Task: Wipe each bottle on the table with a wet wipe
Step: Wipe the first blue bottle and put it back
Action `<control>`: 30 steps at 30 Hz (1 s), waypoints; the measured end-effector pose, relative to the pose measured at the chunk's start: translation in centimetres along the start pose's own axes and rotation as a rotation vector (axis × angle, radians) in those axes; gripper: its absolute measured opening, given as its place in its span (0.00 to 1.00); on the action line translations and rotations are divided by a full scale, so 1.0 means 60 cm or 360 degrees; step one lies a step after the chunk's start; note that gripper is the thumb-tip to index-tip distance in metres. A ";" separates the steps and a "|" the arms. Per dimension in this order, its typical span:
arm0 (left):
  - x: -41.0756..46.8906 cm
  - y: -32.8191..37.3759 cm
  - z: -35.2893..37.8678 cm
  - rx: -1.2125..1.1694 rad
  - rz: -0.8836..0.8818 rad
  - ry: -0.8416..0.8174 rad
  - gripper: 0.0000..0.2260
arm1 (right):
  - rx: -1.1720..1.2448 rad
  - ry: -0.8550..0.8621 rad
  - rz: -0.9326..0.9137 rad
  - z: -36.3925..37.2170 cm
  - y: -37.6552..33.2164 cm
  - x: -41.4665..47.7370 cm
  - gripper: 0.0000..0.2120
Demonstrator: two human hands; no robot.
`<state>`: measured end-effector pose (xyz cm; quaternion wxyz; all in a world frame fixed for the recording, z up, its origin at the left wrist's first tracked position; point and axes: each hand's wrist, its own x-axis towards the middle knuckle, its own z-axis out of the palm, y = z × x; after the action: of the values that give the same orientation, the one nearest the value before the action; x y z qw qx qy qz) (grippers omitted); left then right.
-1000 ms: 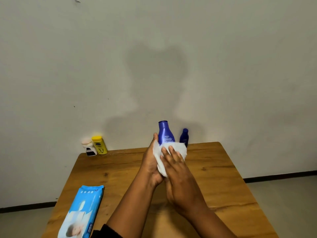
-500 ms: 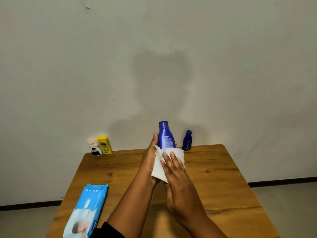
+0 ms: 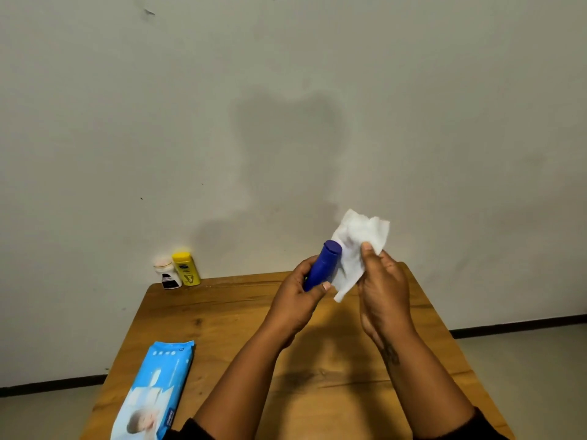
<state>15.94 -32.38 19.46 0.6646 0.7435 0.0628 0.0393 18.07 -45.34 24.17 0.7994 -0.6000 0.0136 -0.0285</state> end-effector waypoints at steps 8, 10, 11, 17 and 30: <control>0.010 0.011 0.000 0.0203 0.0082 -0.0005 0.13 | -0.1448 -0.0537 -0.0998 -0.012 0.035 0.008 0.23; 0.009 0.011 0.002 0.0248 0.0091 -0.0007 0.15 | -0.1466 -0.0478 -0.0880 -0.014 0.033 0.013 0.23; 0.009 0.011 0.002 0.0255 0.0098 0.0006 0.15 | -0.1486 -0.0468 -0.0886 -0.011 0.034 0.012 0.23; 0.007 0.022 -0.014 0.0269 0.0021 -0.0121 0.14 | -0.1313 -0.0489 -0.0853 -0.002 0.040 0.015 0.22; 0.007 0.023 -0.012 0.0140 -0.0107 -0.0144 0.14 | 0.0211 -0.0269 0.0407 0.013 0.012 0.041 0.09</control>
<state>16.31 -31.77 20.87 0.6344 0.7705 0.0592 -0.0195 20.56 -44.54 23.76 0.8326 -0.5396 0.0208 0.1232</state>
